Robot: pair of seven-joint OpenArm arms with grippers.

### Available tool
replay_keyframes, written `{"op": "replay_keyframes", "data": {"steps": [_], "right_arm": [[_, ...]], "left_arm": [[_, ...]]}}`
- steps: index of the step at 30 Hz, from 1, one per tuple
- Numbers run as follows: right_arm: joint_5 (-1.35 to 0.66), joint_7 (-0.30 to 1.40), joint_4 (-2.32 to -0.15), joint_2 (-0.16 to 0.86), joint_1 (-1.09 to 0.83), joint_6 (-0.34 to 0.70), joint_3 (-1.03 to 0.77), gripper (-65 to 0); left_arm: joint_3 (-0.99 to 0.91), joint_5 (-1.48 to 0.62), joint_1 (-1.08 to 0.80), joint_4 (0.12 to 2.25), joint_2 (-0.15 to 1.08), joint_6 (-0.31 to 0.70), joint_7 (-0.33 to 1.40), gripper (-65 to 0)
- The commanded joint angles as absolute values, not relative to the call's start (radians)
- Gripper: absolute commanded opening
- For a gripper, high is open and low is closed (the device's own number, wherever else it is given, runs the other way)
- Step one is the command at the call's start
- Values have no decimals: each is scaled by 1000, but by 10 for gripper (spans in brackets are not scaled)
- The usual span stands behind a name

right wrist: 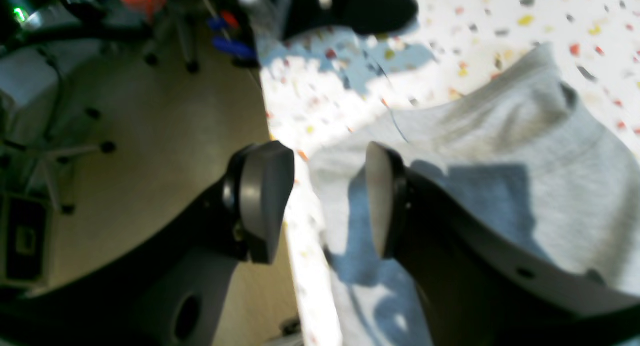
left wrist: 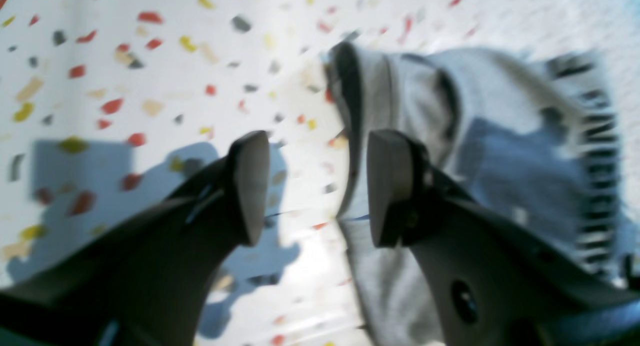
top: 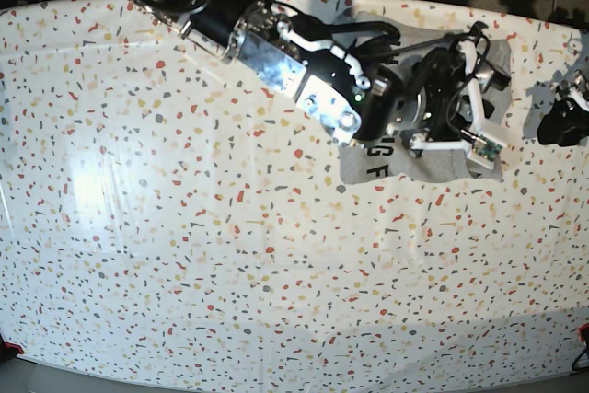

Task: Fold the T-shirt properly
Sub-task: 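Grasp the folded shirt's edge with both grippers, then flip the folded shirt over with both grippers, printed side up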

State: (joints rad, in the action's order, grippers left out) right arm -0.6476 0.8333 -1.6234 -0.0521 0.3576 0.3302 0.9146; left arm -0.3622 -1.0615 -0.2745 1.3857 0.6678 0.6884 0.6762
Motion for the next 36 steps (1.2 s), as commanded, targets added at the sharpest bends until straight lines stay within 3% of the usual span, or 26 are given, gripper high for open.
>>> {"op": "replay_keyframes", "data": {"steps": [1, 7, 11, 14, 15, 25, 32, 36], "right_arm": [[-655, 813, -1638, -56, 388, 337, 889, -370], [-628, 808, -1638, 44, 393, 336, 781, -387], [-580, 763, -1637, 148, 393, 307, 766, -486], [-575, 762, -1615, 196, 393, 307, 766, -608], [-574, 760, -1597, 205, 393, 307, 766, -650], [-488, 660, -1288, 186, 421, 307, 766, -650], [-447, 655, -1236, 210, 421, 307, 766, -650], [-422, 678, -1252, 246, 417, 307, 766, -650]], "left_arm": [[-374, -1112, -269, 1402, 693, 698, 680, -343], [-373, -1383, -295, 1429, 662, 698, 848, -362], [-373, -1418, -362, 1507, 581, 698, 870, -548], [-373, -1382, -405, 1560, 511, 698, 867, -650], [-373, -1367, -417, 1572, 490, 698, 867, -650], [-372, -1081, -517, 1581, 290, 698, 860, -650], [-372, -659, -496, 1540, 157, 698, 638, -650], [-372, -476, -442, 1485, 154, 635, 574, -650]]}}
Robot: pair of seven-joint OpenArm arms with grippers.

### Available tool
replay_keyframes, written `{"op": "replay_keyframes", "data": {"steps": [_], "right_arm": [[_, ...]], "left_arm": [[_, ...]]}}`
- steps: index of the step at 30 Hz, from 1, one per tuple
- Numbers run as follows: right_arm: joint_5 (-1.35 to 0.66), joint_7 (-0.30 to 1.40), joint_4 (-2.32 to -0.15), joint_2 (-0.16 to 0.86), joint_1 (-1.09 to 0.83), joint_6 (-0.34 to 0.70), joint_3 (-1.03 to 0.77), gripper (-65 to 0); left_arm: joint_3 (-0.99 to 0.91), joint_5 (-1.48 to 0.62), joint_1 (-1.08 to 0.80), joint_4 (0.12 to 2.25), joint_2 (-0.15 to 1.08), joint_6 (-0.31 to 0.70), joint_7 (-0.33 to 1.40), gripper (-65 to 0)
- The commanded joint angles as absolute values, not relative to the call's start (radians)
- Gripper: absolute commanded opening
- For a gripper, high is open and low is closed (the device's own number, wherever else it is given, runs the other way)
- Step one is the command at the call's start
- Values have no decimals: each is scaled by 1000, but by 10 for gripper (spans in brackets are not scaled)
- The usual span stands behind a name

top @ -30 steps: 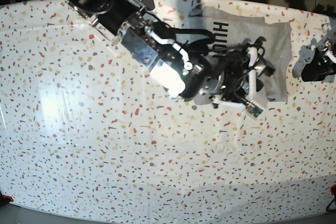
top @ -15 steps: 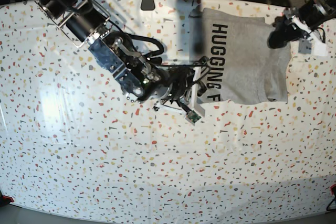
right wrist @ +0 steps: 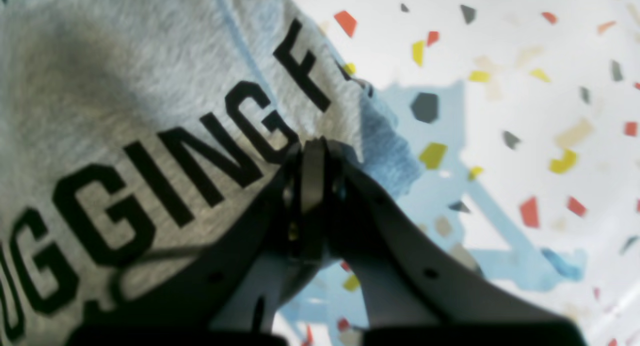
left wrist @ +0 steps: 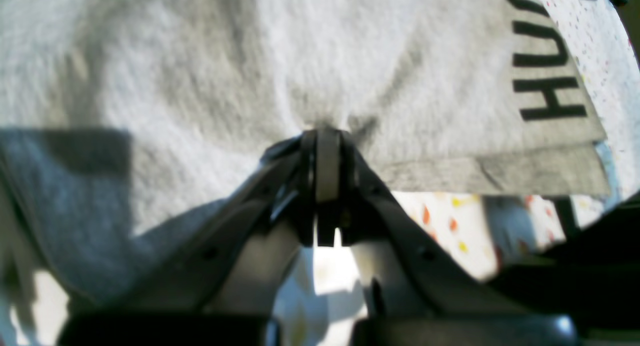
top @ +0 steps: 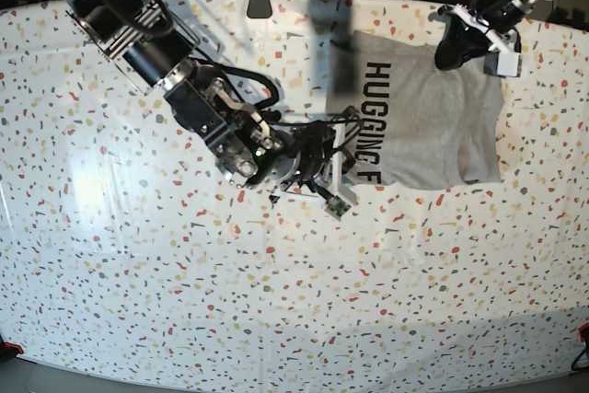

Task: Fold the T-shirt properly
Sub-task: 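Flip the folded shirt over with both grippers, printed side up, then release the shirt and raise both grippers away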

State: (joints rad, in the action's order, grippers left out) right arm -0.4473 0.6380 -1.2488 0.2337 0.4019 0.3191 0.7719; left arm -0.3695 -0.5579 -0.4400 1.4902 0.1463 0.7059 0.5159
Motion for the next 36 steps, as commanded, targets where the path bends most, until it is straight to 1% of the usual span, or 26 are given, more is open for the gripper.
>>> {"op": "replay_keyframes", "data": {"steps": [1, 6, 8, 11, 13, 17, 21, 25, 28, 32, 34, 36], "right_arm": [[-422, 683, -1265, 258, 411, 307, 766, -650], [-392, 683, -1375, 319, 352, 302, 766, -650], [-357, 687, -1431, 342, 318, 252, 766, -650], [-316, 690, -1504, 363, 258, 221, 766, -650], [-287, 690, -1546, 363, 210, 201, 766, -650], [-250, 684, -1622, 353, 114, 193, 766, -650], [-231, 660, -1679, 302, 40, 193, 766, -650], [-202, 651, -1704, 256, 14, 193, 766, -650], [-201, 651, -1734, 246, 14, 193, 766, -650], [-201, 667, -1805, 251, 14, 193, 765, -650], [-201, 679, -1851, 270, 14, 182, 765, -650], [-197, 691, -1905, 302, 14, 143, 765, -650]], "left_arm": [[-372, -450, -419, 1466, 156, 635, 567, -650], [-372, -336, -274, 1354, 170, 635, 566, -650], [-372, -280, -210, 1301, 170, 635, 551, -650], [-372, -218, -112, 1222, 169, 636, 506, -650], [-372, -197, -44, 1175, 169, 636, 496, -650], [-372, -198, 80, 1096, 169, 642, 496, -650], [-372, -200, 175, 1055, 168, 690, 498, -650], [-372, -250, 238, 1056, 169, 689, 512, -650], [-372, -292, 264, 1058, 177, 689, 516, -650], [-373, -397, 263, 1088, 213, 689, 524, -650], [-373, -463, 260, 1116, 237, 688, 570, -650], [-373, -557, 249, 1157, 267, 689, 632, -650]]}}
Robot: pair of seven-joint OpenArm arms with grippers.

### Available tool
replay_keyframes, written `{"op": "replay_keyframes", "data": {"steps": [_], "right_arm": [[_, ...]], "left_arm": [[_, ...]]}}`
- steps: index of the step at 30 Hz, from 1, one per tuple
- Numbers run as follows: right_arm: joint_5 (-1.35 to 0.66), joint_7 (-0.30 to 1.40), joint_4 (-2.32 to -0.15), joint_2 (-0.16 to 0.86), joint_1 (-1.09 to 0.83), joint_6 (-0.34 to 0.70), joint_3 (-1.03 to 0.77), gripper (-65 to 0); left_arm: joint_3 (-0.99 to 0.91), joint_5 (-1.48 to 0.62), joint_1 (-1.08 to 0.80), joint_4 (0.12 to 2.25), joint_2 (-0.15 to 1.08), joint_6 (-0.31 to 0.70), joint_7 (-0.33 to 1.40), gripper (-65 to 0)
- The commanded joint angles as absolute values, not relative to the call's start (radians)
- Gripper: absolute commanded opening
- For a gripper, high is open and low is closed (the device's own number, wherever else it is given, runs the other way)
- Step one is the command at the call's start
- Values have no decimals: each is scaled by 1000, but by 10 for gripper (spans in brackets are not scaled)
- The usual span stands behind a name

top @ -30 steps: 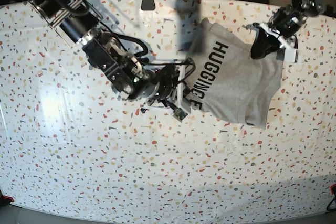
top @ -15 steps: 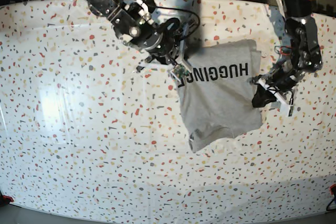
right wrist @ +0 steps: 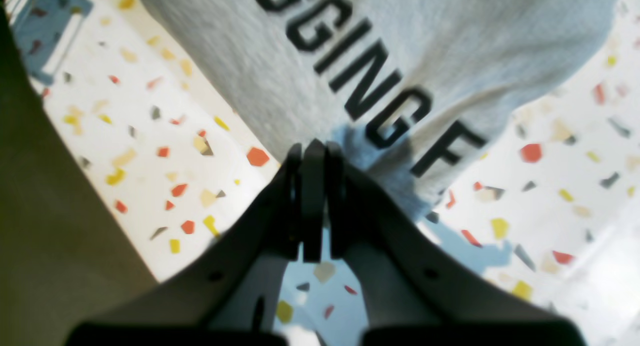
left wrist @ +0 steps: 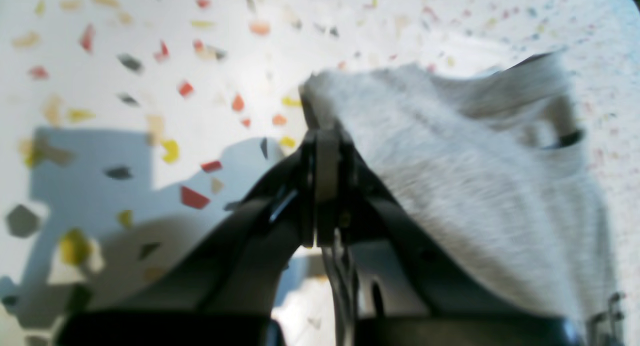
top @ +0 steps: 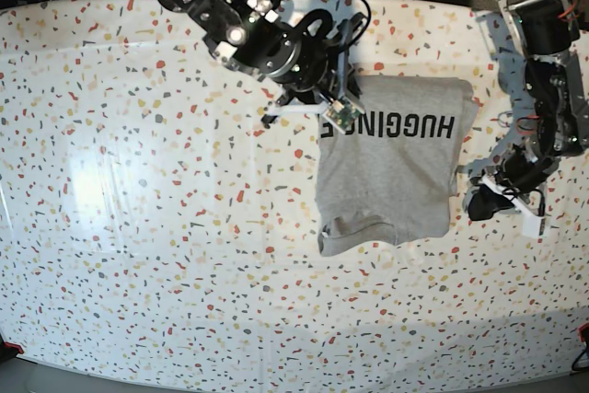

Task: Fold the T-shirt properly
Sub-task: 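Release the shirt and raise both grippers away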

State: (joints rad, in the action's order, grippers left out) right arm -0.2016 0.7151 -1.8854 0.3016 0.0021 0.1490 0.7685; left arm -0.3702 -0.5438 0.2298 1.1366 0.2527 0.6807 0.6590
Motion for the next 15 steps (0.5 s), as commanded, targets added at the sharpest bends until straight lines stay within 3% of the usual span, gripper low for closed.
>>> {"op": "replay_keyframes", "data": {"steps": [1, 6, 15], "right_arm": [[-183, 704, -1932, 319, 14, 121, 765, -650], [-121, 816, -2038, 424, 9, -7, 765, -650], [0, 854, -2110, 556, -143, -124, 754, -650]], "left_arm": [[-373, -611, 236, 1180, 284, 689, 661, -650], [-373, -820, 105, 1323, 380, 689, 771, -650], [-374, -831, -221, 1551, 483, 630, 699, -650]]}}
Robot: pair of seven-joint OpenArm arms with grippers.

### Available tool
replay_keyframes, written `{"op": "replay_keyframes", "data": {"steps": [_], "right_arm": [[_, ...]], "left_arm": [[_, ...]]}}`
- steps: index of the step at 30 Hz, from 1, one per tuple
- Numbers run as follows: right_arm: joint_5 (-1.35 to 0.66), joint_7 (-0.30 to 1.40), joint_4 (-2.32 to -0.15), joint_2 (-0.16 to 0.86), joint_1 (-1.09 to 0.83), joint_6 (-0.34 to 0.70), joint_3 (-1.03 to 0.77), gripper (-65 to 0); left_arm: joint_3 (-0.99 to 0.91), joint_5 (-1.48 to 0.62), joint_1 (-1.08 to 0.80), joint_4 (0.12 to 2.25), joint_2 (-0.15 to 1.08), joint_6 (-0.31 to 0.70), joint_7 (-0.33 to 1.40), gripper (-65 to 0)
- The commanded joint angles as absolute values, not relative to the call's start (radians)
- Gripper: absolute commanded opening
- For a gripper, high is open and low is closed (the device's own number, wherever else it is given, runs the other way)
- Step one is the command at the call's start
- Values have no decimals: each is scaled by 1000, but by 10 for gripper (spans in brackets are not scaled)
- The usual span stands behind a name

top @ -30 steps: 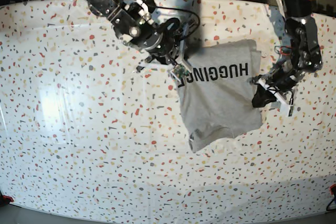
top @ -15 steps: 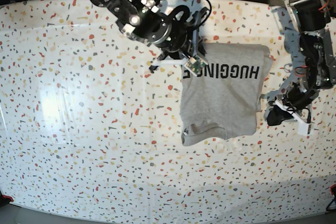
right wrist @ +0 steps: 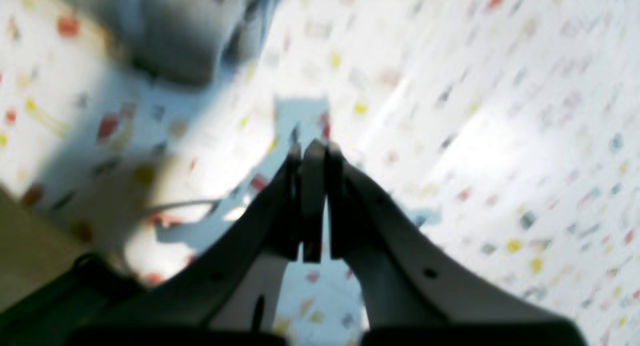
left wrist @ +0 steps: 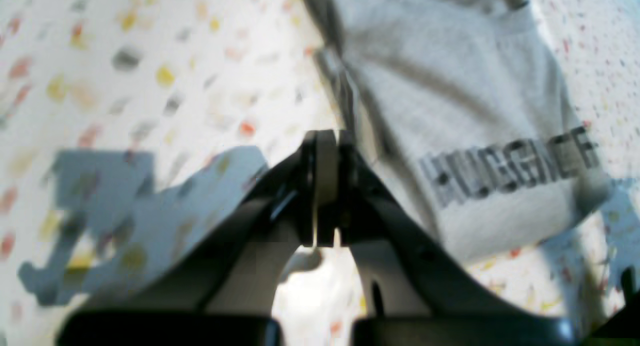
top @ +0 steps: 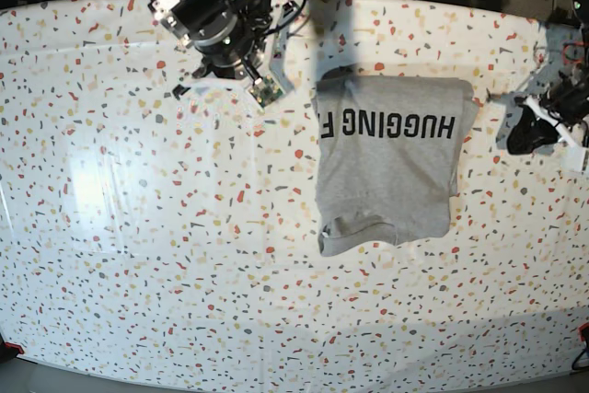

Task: Fold the T-shirt properly
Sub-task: 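Release the shirt and raise both grippers away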

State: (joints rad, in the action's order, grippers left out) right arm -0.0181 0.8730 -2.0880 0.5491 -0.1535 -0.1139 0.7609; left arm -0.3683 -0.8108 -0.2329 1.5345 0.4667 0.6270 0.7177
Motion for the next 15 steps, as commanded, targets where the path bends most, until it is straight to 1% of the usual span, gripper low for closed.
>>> {"op": "replay_keyframes", "data": {"steps": [1, 5, 10, 15], "right_arm": [[1, 852, -2117, 561, -166, -134, 739, -650], [-12, 801, -2138, 562, -255, -136, 615, -650], [-150, 751, -2139, 562, -327, -119, 376, -650], [-382, 741, -2139, 562, -398, 13, 113, -650]], "left_arm": [[-378, -826, -252, 1561, 483, 628, 679, -650], [-386, -831, -369, 1574, 482, 628, 553, -650], [-387, -828, -463, 1574, 482, 628, 529, -650], [-387, -828, -527, 1574, 477, 628, 518, -650]]}}
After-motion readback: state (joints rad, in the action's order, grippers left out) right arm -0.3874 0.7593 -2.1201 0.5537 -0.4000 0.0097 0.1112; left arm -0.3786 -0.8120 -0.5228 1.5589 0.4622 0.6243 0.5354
